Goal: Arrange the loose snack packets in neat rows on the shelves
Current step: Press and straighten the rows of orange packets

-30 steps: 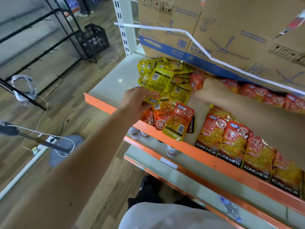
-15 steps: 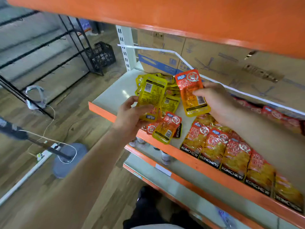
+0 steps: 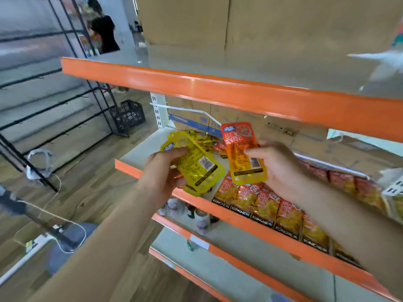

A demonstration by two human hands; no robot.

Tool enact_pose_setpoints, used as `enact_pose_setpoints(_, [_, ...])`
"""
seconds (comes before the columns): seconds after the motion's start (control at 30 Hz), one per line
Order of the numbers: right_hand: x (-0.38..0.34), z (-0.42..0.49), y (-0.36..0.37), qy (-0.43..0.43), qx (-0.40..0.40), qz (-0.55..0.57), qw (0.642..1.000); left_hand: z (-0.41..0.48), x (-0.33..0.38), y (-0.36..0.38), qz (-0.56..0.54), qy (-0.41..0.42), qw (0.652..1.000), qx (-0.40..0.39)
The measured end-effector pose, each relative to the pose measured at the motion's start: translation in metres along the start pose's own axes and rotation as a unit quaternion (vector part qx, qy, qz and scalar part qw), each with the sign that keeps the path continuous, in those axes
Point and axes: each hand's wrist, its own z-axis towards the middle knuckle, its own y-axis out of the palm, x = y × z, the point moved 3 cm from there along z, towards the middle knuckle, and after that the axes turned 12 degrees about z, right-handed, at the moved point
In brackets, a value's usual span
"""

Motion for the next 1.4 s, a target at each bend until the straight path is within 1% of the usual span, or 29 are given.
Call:
enact_pose_setpoints(0.13, [-0.008,-0.060,-0.001,-0.006,-0.002,0.009,1.000,-0.050,0.006,0.024,0.016,0.008,0.999,-0.031])
enact_pose_setpoints(0.23, [-0.009,-0.106,-0.011,-0.003,0.015,0.000,1.000,-0.088,0.001,0.044,0.006,0.003,0.997,-0.080])
enact_pose_setpoints(0.37, [-0.017,-0.161,-0.042,-0.007,0.050,0.025,0.998,-0.135,-0.004,0.075,0.037,0.003,0.990,-0.136])
enact_pose_setpoints(0.57, [-0.037,-0.236,-0.116,-0.043,0.095,0.056,0.993,-0.190,-0.003,0.144,0.065,0.027,0.980,-0.185])
enact_pose_setpoints(0.73, [-0.056,-0.291,-0.188,-0.073,0.171,0.073,0.980,-0.232,-0.007,0.225,0.067,0.029,0.970,-0.234])
enact_pose_setpoints(0.93, [-0.076,-0.357,-0.280,-0.082,0.241,0.080,0.964,-0.286,-0.026,0.329,0.063,0.005,0.957,-0.283])
enact_pose_setpoints(1.07, [-0.084,-0.394,-0.335,-0.095,0.258,0.093,0.957,-0.323,-0.042,0.393,0.048,-0.004,0.950,-0.310])
enact_pose_setpoints(1.17, [-0.089,-0.418,-0.371,-0.104,0.263,0.099,0.954,-0.344,-0.053,0.433,0.044,-0.011,0.949,-0.313])
enact_pose_setpoints(1.3, [-0.096,-0.442,-0.408,-0.117,0.254,0.127,0.952,-0.367,-0.062,0.475,0.040,-0.011,0.947,-0.320])
enact_pose_setpoints(1.4, [-0.099,-0.454,-0.427,-0.120,0.254,0.142,0.949,-0.380,-0.068,0.498,0.030,-0.034,0.944,-0.327])
